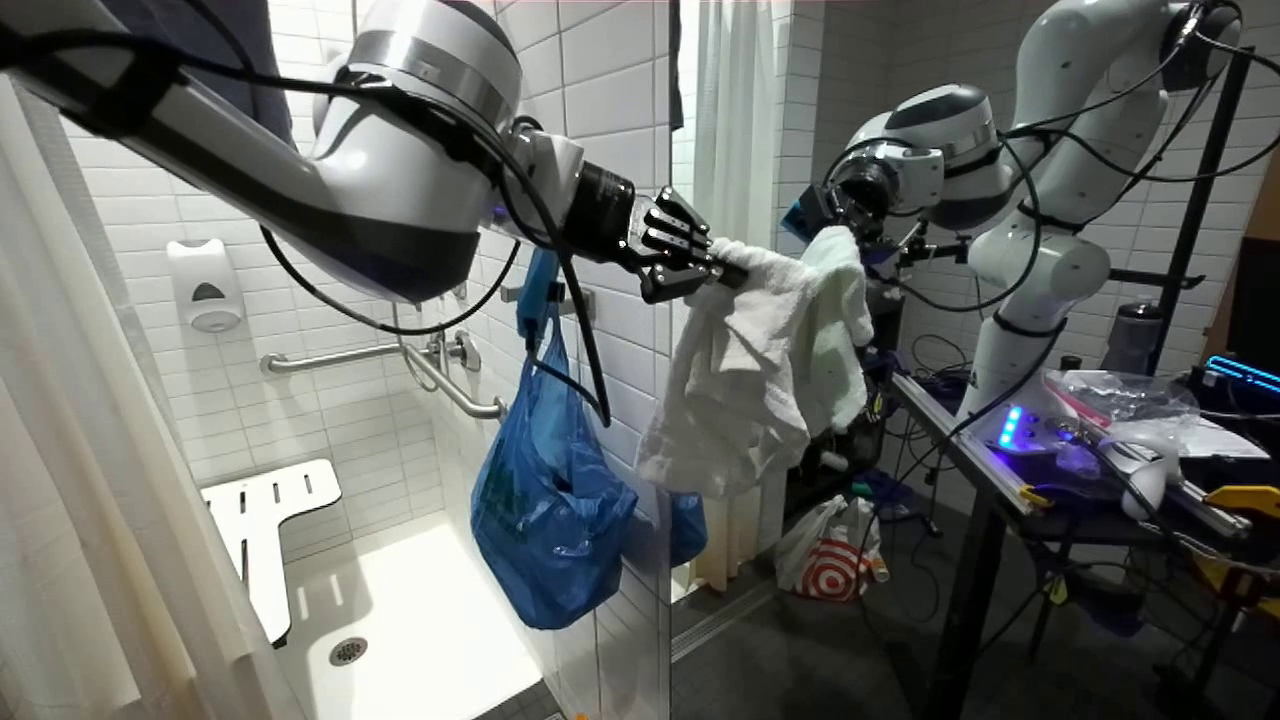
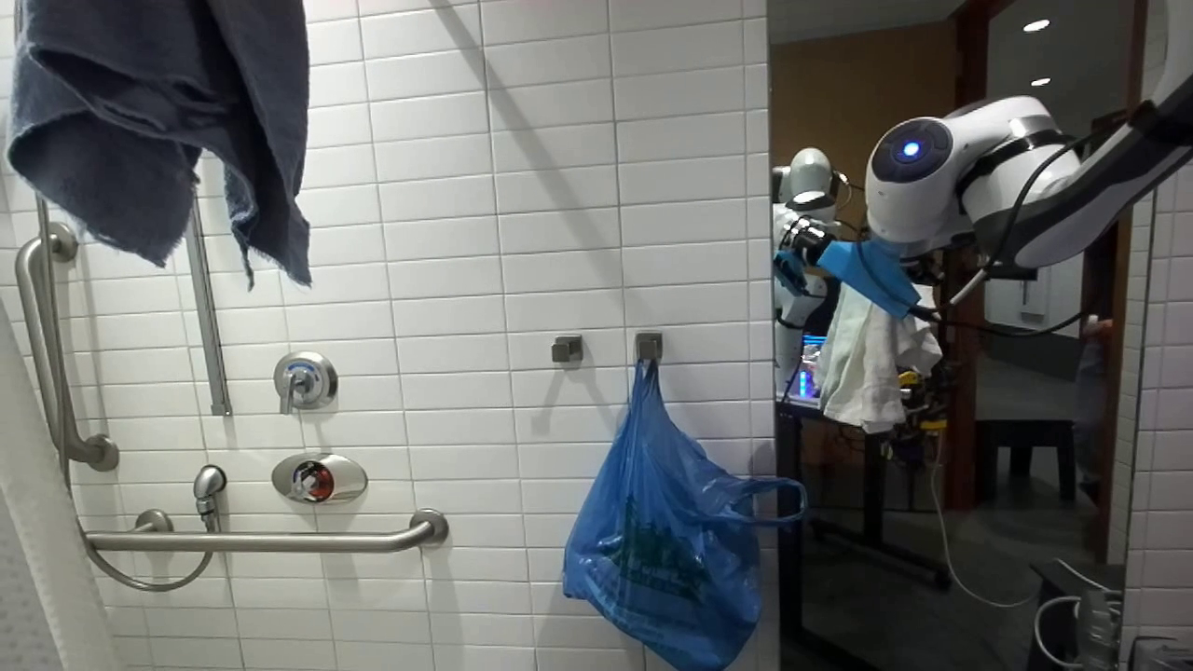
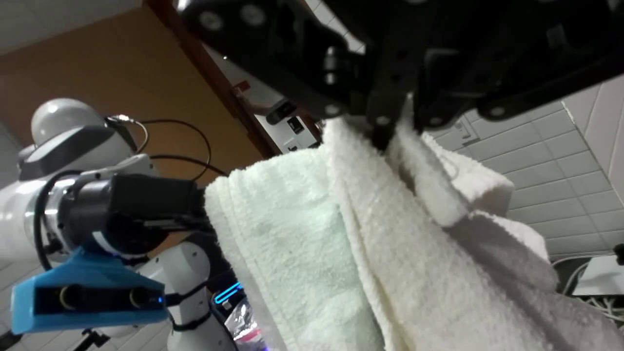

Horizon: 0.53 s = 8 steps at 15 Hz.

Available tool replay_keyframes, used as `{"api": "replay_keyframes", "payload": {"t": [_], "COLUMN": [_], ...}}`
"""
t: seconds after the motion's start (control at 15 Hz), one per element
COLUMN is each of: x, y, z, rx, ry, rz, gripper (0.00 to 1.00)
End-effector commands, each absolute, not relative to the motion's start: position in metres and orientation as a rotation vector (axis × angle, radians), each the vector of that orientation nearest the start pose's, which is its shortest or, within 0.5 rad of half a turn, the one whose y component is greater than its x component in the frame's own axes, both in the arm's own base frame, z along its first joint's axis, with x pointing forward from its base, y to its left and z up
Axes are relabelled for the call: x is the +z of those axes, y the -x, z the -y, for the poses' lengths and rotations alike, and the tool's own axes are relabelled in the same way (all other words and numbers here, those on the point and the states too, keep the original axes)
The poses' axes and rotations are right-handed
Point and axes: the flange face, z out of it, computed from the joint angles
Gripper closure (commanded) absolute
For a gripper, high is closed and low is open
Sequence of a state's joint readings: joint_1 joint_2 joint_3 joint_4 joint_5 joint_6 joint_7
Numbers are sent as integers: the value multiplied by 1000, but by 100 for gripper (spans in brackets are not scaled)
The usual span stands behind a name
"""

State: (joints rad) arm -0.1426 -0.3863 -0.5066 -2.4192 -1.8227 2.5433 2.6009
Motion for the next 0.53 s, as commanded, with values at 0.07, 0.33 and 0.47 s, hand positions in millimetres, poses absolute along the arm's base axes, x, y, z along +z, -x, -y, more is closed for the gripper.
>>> {"api": "replay_keyframes", "payload": {"t": [0.07,0.33,0.47], "x": [496,516,512], "y": [-343,-325,-322], "z": [290,309,313], "rx": [-1967,-2122,-2240], "ry": [1542,1346,1312], "rz": [-2344,-2458,-2449], "gripper": [99,99,99]}}
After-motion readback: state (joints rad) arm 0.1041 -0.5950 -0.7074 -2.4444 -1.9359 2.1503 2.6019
